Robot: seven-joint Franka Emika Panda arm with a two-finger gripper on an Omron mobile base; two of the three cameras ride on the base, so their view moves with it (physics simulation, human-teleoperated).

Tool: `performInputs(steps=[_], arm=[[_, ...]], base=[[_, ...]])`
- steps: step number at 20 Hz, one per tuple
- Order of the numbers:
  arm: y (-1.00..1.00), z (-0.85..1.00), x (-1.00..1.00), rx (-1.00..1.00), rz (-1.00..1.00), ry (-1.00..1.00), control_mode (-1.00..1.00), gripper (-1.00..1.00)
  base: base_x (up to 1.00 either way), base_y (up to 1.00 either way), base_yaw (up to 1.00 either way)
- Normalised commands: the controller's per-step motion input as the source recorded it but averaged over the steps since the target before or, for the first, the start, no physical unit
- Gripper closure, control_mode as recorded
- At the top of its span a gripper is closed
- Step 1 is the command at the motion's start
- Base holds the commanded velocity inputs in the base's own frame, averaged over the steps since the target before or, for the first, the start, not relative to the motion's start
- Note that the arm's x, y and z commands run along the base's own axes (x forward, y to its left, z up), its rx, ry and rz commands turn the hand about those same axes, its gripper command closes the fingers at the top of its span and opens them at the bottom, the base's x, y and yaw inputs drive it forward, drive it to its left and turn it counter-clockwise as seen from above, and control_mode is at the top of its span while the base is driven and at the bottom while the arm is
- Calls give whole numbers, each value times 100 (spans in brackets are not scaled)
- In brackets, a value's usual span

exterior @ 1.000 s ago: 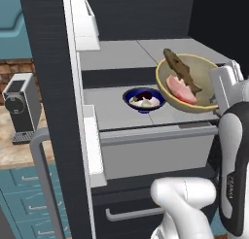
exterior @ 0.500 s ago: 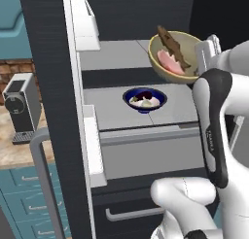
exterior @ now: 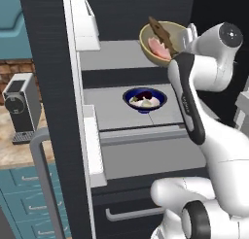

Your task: Place the bowl with the eggplant and garlic on the second highest shelf of the fridge. Place the bowl with the steak and fish on the top shelf of the fridge.

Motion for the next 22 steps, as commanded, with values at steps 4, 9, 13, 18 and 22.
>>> performInputs(steps=[4,9,13,18,22], arm=[[0,-6,100,0,-5,8,-100,100],[0,0,100,0,-3,7,-100,100],[0,-33,76,0,0,16,-100,100],[0,-3,82,0,-3,5,-100,100],[10,1,20,-2,-12,-1,-100,-100]], base=[[0,0,0],[0,0,0],[0,0,0],[0,0,0],[0,0,0]])
